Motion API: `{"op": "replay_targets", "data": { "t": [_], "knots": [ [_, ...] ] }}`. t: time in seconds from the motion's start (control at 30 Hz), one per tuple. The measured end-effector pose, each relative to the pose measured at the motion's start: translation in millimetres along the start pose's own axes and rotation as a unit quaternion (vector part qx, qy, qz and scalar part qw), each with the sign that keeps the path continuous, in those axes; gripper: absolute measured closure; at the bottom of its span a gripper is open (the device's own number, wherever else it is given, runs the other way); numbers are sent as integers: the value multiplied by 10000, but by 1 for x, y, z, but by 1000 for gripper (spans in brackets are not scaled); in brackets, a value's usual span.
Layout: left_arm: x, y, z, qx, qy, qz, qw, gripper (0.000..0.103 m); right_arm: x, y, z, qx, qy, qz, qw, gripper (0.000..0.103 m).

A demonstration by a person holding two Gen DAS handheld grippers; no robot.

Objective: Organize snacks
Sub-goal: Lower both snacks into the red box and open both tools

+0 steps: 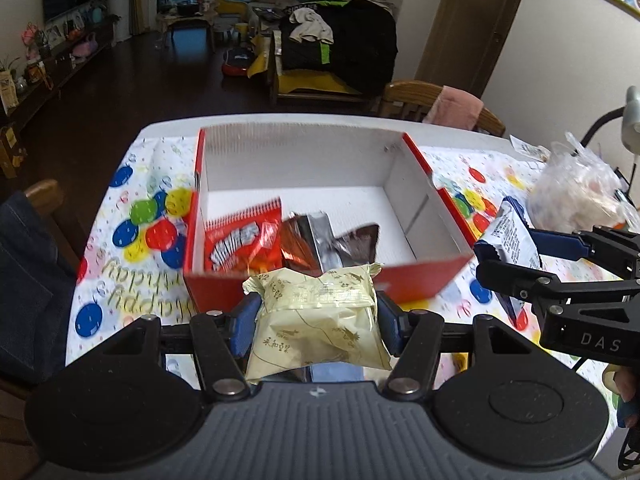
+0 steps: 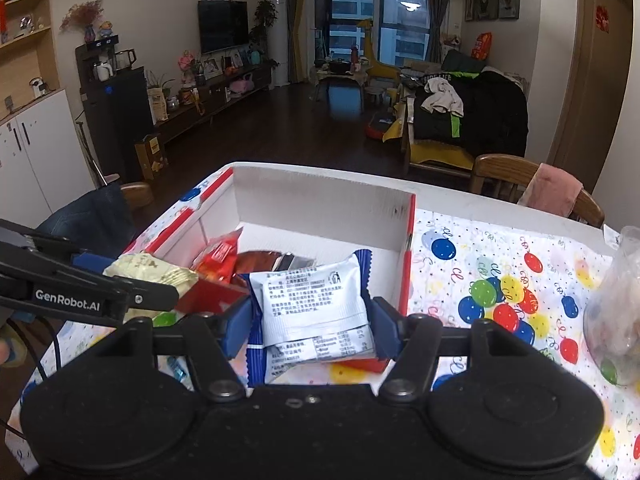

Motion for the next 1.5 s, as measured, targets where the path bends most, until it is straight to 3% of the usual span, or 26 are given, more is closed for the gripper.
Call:
{"op": "replay_targets", "data": {
  "t": [0.4, 0.87, 1.17, 1.5],
  "knots": [
    [-55, -18, 16, -355, 94, -11, 9993, 43, -39, -42, -25, -122, -225, 301, 9992, 41],
    [-98, -58, 48, -644, 536, 341, 9959, 43, -72, -112, -24, -191, -223, 1017, 9944, 40],
    [-111, -82, 52, -713, 561, 690, 9935, 43, -77, -154, -11, -187, 40, 1483, 9888, 40],
    [-109, -107, 52, -710, 533, 991, 9911, 43, -76, -174, -13, -187, 170, 1823, 9829, 38]
  ]
}}
Point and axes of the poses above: each gripper's, at about its wrist camera, not at the fingertips, and y roughly against the way its jaws point, z to its left, x to its underside, the point moved 9 cm from there along -y, roughly the way its jaws point, and after that the axes turned 15 degrees about z, right-handed, at the moved point
